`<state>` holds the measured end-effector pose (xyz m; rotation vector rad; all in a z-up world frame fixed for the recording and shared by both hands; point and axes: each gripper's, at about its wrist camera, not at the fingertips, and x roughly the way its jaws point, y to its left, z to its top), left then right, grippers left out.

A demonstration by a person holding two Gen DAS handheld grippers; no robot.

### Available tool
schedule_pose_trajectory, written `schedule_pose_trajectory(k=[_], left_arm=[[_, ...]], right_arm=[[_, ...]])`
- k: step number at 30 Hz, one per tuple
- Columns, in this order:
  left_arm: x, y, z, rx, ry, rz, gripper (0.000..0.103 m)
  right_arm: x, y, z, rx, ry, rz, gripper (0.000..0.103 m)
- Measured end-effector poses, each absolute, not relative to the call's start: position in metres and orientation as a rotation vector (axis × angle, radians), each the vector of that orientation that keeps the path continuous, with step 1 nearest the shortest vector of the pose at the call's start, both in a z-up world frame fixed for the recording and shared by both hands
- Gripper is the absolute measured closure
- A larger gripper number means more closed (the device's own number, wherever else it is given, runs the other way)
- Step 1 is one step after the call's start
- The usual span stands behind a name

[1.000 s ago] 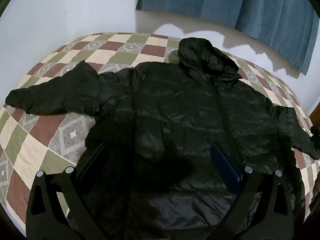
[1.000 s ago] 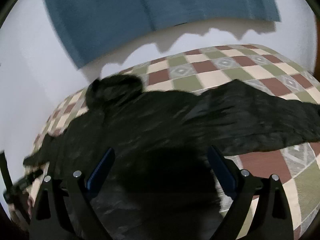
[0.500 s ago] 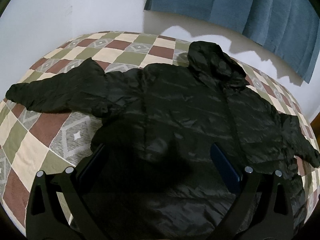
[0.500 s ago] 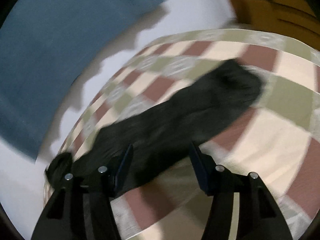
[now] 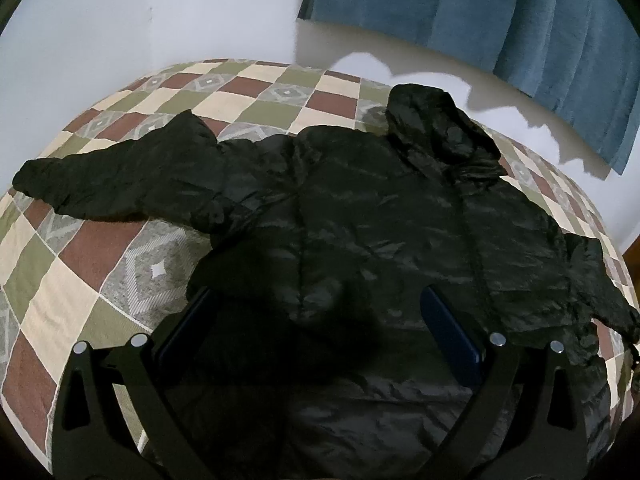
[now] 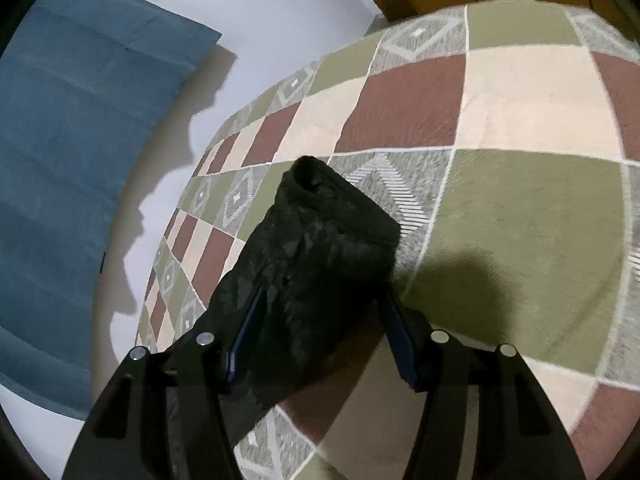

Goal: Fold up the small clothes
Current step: 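Grasp the black jacket sleeve cuff with the right gripper and lift it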

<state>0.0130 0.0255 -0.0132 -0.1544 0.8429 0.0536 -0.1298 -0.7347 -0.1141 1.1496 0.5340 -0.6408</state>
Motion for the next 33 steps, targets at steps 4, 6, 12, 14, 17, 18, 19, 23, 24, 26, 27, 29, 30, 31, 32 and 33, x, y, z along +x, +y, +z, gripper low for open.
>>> schedule_pose_trajectory(k=[4,6,12,14,17,18,19,23,24,26,27,29,30,31,32,33], left_arm=[[0.013,0.030,-0.015,-0.155,0.838,0.067,0.002],[0.012,0.032,-0.015,-0.159,0.836,0.071,0.002],[0.012,0.033,-0.016,-0.160,0.833,0.070,0.002],[0.012,0.034,-0.016,-0.159,0.833,0.069,0.002],[0.012,0.033,-0.015,-0.163,0.834,0.066,0.002],[0.012,0.032,-0.015,-0.164,0.834,0.065,0.002],[0.012,0.032,-0.014,-0.164,0.832,0.064,0.002],[0.010,0.029,-0.010,-0.164,0.822,0.057,0.002],[0.009,0.030,-0.010,-0.162,0.819,0.056,0.002],[0.009,0.029,-0.009,-0.162,0.816,0.053,0.002],[0.008,0.029,-0.009,-0.162,0.815,0.051,0.002],[0.009,0.030,-0.009,-0.164,0.815,0.050,0.002],[0.008,0.030,-0.009,-0.164,0.815,0.049,0.002],[0.008,0.030,-0.009,-0.165,0.814,0.048,0.002],[0.008,0.030,-0.009,-0.165,0.814,0.049,0.002],[0.008,0.030,-0.009,-0.164,0.814,0.049,0.002]], right_arm=[[-0.124,-0.742,-0.117,1.151,0.527,-0.649,0.086],[-0.127,-0.743,-0.111,1.153,0.485,-0.671,0.094],[-0.106,-0.712,-0.050,0.979,0.386,-0.625,0.097],[-0.093,-0.689,-0.021,0.922,0.350,-0.547,0.097],[-0.068,-0.651,0.013,0.849,0.324,-0.442,0.097],[-0.057,-0.633,0.026,0.822,0.318,-0.392,0.097],[-0.046,-0.615,0.036,0.799,0.316,-0.343,0.097],[-0.001,-0.544,0.060,0.727,0.348,-0.167,0.097],[0.013,-0.520,0.063,0.706,0.369,-0.113,0.097],[0.036,-0.478,0.064,0.657,0.409,-0.036,0.097],[0.046,-0.460,0.063,0.638,0.424,-0.011,0.097],[0.064,-0.422,0.060,0.590,0.461,0.046,0.097],[0.073,-0.398,0.056,0.553,0.487,0.079,0.097],[0.080,-0.379,0.052,0.522,0.507,0.104,0.097],[0.087,-0.360,0.049,0.498,0.522,0.125,0.097],[0.093,-0.338,0.044,0.466,0.541,0.159,0.097]])
